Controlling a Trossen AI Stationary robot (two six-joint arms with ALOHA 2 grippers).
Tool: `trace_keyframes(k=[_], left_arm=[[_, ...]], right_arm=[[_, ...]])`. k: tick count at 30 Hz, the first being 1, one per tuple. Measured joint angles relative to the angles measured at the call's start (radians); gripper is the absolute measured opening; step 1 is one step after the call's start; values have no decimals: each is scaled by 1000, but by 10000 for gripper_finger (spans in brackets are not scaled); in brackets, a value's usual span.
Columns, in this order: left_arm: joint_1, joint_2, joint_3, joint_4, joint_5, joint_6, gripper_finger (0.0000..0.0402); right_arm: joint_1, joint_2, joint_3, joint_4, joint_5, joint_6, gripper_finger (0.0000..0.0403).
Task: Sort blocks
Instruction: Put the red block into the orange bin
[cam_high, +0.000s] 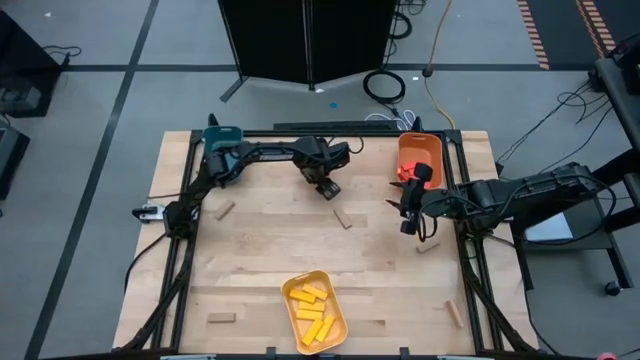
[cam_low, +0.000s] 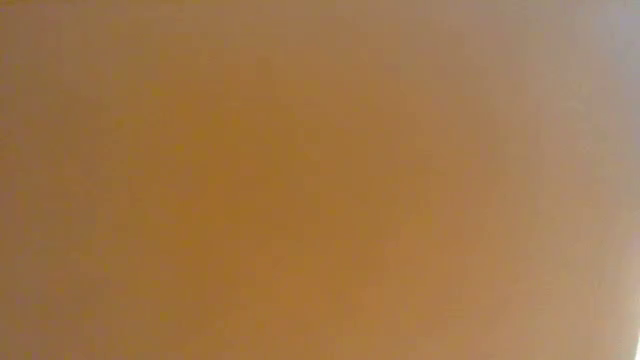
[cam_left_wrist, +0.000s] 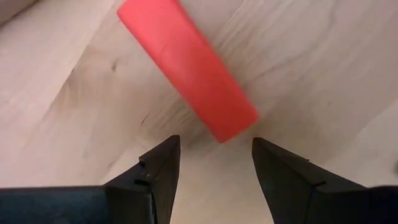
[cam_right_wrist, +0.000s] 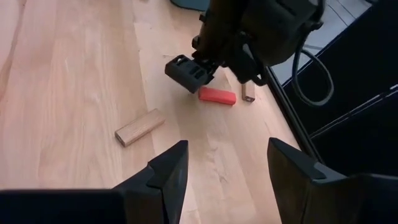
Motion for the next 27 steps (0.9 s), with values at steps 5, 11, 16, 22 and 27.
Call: trace_keyframes(k=[5,11,16,22,27], left_arm=[[-1,-9,3,64,-8,-136,196],[0,-9,2,71,1,-245,196],[12,-9,2,100,-18,-326,196],[8,-6,2,152,-27,-395,196],[9,-1,-15,146,-70,-441,196]], right_arm=[[-1,0,0,0,-88,-68,161],[0,0,0,-37,-209,-102,161],[-1,0,0,-79,-210,-105,161],[-1,0,0,-79,-210,-121,161],[-1,0,0,-82,-211,-122,161]])
